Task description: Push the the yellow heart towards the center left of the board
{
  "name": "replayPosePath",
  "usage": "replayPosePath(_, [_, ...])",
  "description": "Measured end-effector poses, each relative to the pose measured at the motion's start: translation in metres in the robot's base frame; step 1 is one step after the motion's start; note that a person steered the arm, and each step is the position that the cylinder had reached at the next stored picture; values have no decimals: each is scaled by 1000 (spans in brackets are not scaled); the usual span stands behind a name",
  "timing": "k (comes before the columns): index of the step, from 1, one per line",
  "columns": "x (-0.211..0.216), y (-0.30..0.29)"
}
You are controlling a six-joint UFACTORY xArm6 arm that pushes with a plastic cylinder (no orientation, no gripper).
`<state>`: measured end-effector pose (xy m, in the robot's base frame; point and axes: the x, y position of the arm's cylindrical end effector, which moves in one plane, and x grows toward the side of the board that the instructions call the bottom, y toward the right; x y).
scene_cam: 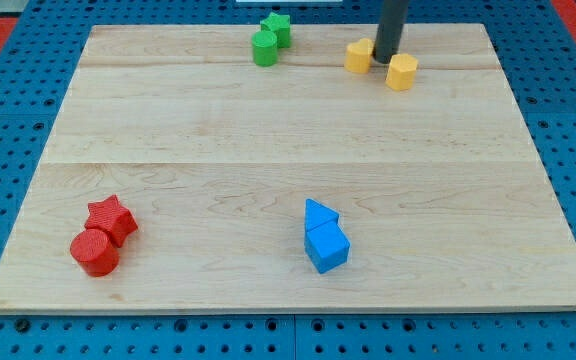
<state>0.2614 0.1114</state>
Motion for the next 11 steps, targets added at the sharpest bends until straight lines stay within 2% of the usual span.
replayPosePath(5, [-25, -43])
replayPosePath(6, [-25, -72])
replayPosePath(8, [4, -118])
replayPosePath(10, [49, -123])
replayPosePath(11, [54, -163])
